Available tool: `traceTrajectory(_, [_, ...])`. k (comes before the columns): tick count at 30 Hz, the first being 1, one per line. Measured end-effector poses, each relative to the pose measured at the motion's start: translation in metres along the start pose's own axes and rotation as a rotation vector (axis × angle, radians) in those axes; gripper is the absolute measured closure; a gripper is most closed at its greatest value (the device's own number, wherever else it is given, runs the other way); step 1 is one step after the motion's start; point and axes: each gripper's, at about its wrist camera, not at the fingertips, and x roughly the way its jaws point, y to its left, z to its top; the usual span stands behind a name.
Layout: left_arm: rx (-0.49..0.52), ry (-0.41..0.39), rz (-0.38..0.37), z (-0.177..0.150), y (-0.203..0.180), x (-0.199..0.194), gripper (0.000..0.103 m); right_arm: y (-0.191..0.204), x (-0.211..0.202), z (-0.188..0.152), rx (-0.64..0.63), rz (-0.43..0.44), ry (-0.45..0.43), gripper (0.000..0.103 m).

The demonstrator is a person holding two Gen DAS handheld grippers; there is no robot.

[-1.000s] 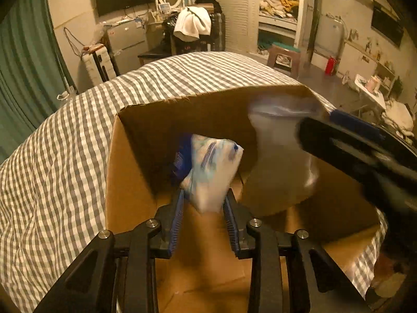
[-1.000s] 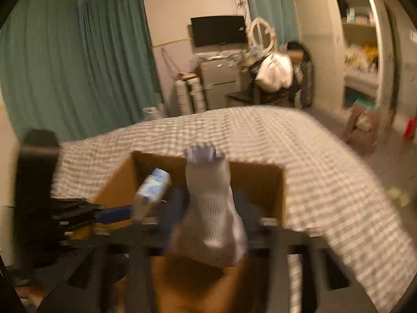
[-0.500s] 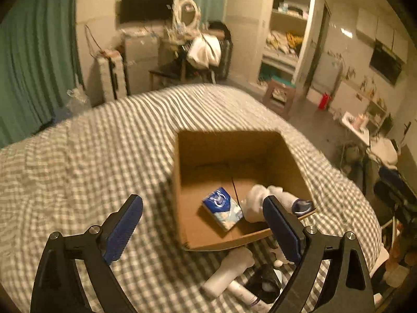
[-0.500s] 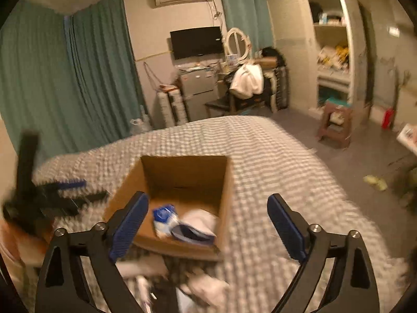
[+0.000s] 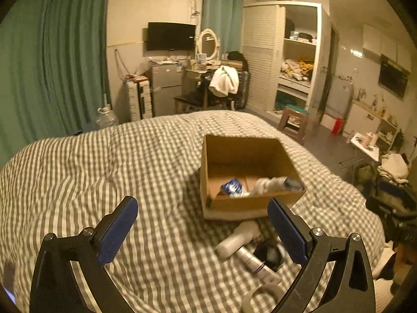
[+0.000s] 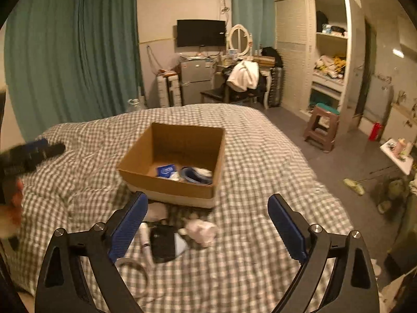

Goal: Organize objects
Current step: 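Grasp the white figurine with the right tool while the left tool grasps the spray bottle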

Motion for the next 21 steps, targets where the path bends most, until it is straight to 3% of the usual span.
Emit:
traceTrajectory(4, [0.0,0.046,0.01,-0.037,-0.006,0.022,0.001,0.015,0.031,-0.011,0.0,-0.003,0.054,0.009])
traceTrajectory(7, [0.044,0.082,-0.006,-0.063,-0.012,0.043,0.001,0.022,0.068,-0.028,0.053,0.045,0.1,0.009])
traceTrajectory(9, [0.071,0.128,-0.017,-0.077,-0.015,0.064,0.001,0.022,0.09,-0.037,0.066,0.033,0.135,0.009])
traceTrajectory(14, [0.074,0.196,-0.016,-0.084,-0.018,0.107,0.001,0.024,0.144,-0.061,0.067,-0.008,0.201,0.009])
traceTrajectory(21, [0.104,0.21,-0.006,-0.086,-0.03,0.152,0.001,0.013,0.18,-0.068,0.1,-0.024,0.23,0.009])
